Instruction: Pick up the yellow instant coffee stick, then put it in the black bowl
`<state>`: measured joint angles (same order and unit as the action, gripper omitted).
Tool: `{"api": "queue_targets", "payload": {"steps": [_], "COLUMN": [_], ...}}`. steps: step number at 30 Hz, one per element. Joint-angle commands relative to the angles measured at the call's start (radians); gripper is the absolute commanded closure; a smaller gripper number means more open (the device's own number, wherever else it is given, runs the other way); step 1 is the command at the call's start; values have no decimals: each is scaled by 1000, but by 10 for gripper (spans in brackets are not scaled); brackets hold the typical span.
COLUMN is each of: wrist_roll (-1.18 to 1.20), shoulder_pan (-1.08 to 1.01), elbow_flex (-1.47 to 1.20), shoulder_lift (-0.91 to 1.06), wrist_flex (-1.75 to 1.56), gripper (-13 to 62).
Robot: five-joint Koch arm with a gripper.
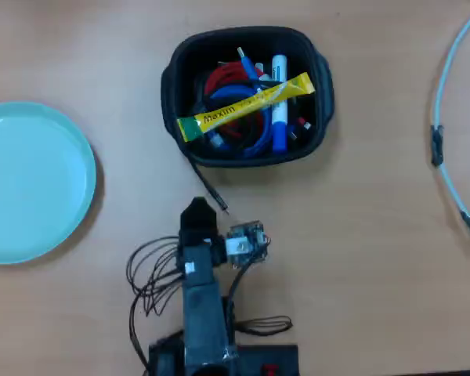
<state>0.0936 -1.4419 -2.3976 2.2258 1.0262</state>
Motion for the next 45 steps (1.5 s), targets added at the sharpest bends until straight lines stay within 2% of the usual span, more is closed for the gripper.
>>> {"api": "queue_targets", "payload": {"steps": [1,9,14,32,45], "wrist_roll": [25,17,17,18,18], "shoulder_pan": [0,-20,-48,-40,-44], "elbow_flex": [-18,-341,-463,-649,-666], "shoulder_lift": [51,54,57,63,92], "wrist_flex": [-172,-485,-568,-621,-630], "gripper": [58,62,64,61,65]}}
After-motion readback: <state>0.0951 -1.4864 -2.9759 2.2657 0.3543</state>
